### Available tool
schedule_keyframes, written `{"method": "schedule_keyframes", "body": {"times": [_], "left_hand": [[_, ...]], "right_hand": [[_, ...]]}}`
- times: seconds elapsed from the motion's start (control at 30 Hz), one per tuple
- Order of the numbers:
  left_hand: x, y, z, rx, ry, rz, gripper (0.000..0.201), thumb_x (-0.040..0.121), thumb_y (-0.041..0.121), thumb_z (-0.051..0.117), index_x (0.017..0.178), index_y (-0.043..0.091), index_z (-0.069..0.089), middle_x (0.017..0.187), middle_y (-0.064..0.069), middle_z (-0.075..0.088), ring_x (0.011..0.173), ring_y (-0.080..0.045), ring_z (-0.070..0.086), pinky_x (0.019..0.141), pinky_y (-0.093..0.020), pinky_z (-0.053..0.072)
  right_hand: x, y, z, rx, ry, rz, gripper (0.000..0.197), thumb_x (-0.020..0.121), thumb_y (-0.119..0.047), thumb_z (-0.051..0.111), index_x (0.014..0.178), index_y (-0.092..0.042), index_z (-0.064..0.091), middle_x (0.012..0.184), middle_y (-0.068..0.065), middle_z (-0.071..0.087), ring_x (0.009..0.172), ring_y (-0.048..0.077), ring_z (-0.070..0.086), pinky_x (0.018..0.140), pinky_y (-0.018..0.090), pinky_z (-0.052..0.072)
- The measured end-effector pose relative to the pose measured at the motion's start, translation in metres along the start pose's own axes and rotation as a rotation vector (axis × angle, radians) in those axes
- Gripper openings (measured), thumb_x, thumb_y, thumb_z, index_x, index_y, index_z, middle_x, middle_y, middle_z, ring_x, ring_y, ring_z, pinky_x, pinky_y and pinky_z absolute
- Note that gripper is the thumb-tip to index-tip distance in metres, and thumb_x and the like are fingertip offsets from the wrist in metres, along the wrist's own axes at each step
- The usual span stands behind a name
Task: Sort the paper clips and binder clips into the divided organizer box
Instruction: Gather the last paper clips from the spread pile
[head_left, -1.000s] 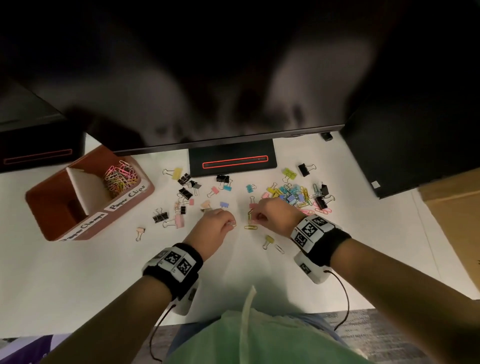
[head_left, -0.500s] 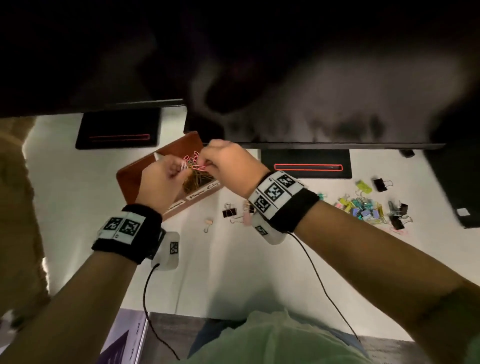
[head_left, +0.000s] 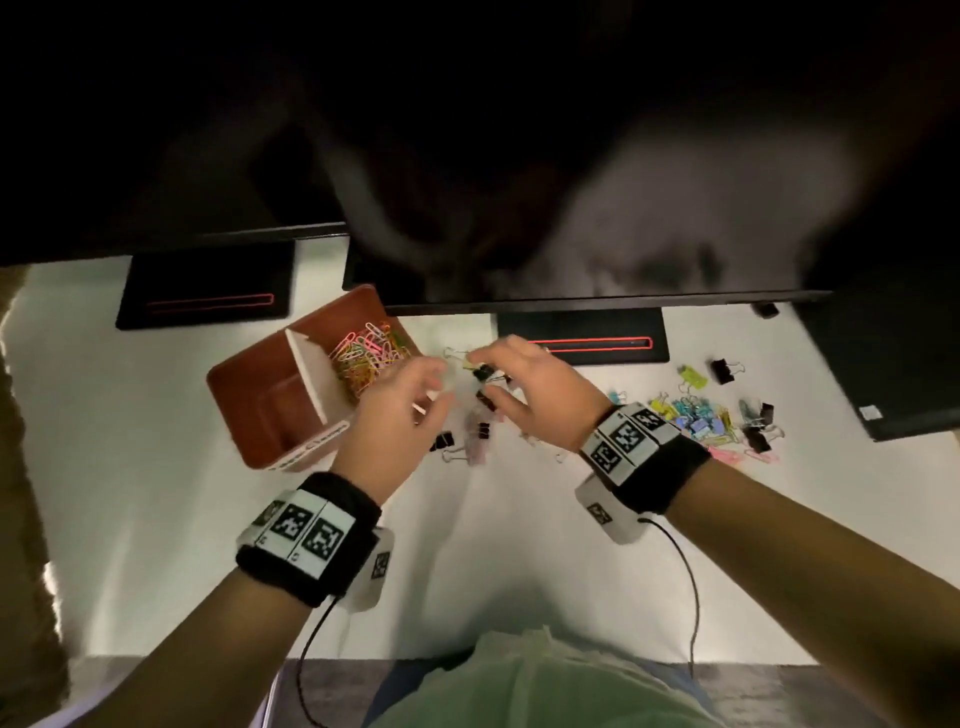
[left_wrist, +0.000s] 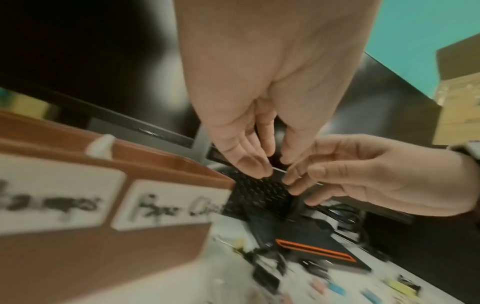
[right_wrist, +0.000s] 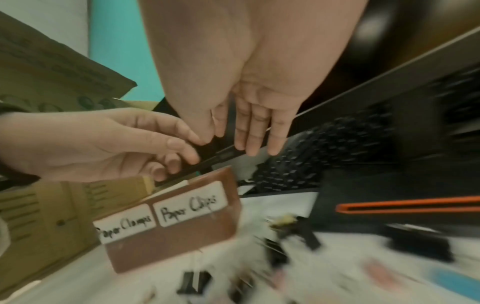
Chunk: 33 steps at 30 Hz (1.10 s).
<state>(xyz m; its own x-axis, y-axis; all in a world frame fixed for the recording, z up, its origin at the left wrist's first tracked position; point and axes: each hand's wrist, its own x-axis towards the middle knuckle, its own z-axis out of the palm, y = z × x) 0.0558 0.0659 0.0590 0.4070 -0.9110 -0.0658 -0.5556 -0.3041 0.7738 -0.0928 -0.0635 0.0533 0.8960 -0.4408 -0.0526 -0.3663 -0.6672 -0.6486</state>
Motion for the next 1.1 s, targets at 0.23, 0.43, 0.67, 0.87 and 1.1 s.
{"method": "schedule_keyframes", "body": {"times": [0.23, 0.43, 0.67, 0.87, 1.1], "left_hand": [[0.003, 0.043, 0.108, 0.026, -0.335, 0.010, 0.024, 0.084, 0.026, 0.064, 0.107, 0.021, 0.058, 0.093, 0.001, 0.060, 0.071, -0.009, 0.060, 0.067, -0.022, 0.048], [0.017, 0.076, 0.179, 0.138, -0.412, -0.009, 0.033, 0.085, 0.028, 0.063, 0.115, 0.020, 0.054, 0.110, -0.001, 0.050, 0.090, -0.016, 0.056, 0.083, -0.028, 0.048], [0.039, 0.098, 0.229, 0.331, -0.398, 0.058, 0.048, 0.079, 0.031, 0.068, 0.123, 0.025, 0.050, 0.118, 0.000, 0.043, 0.108, -0.018, 0.045, 0.092, -0.035, 0.047], [0.051, 0.097, 0.245, 0.301, -0.421, -0.035, 0.039, 0.082, 0.010, 0.067, 0.117, 0.021, 0.055, 0.115, -0.001, 0.045, 0.090, -0.015, 0.055, 0.091, -0.030, 0.049], [0.054, 0.091, 0.238, 0.121, -0.392, -0.135, 0.035, 0.080, 0.004, 0.067, 0.110, 0.019, 0.058, 0.112, 0.000, 0.052, 0.086, -0.013, 0.062, 0.077, -0.021, 0.052]], "right_hand": [[-0.128, 0.105, -0.041, -0.172, -0.068, 0.402, 0.033, 0.088, -0.025, 0.059, 0.120, -0.020, 0.056, 0.113, 0.003, 0.056, 0.101, 0.023, 0.058, 0.088, 0.039, 0.051], [-0.185, 0.155, -0.059, -0.212, -0.008, 0.519, 0.045, 0.083, -0.022, 0.065, 0.126, -0.025, 0.054, 0.122, 0.004, 0.055, 0.112, 0.024, 0.053, 0.096, 0.036, 0.047], [-0.173, 0.177, -0.066, -0.154, -0.054, 0.506, 0.058, 0.079, -0.035, 0.070, 0.132, -0.028, 0.047, 0.130, 0.005, 0.047, 0.115, 0.024, 0.048, 0.097, 0.041, 0.047], [-0.168, 0.192, -0.064, -0.105, -0.095, 0.454, 0.023, 0.082, -0.029, 0.067, 0.103, -0.019, 0.064, 0.119, 0.004, 0.051, 0.106, 0.023, 0.052, 0.091, 0.040, 0.048], [-0.175, 0.208, -0.079, 0.056, 0.051, 0.430, 0.009, 0.087, -0.007, 0.059, 0.094, -0.008, 0.065, 0.101, 0.008, 0.061, 0.081, 0.017, 0.056, 0.078, 0.031, 0.050]]}}
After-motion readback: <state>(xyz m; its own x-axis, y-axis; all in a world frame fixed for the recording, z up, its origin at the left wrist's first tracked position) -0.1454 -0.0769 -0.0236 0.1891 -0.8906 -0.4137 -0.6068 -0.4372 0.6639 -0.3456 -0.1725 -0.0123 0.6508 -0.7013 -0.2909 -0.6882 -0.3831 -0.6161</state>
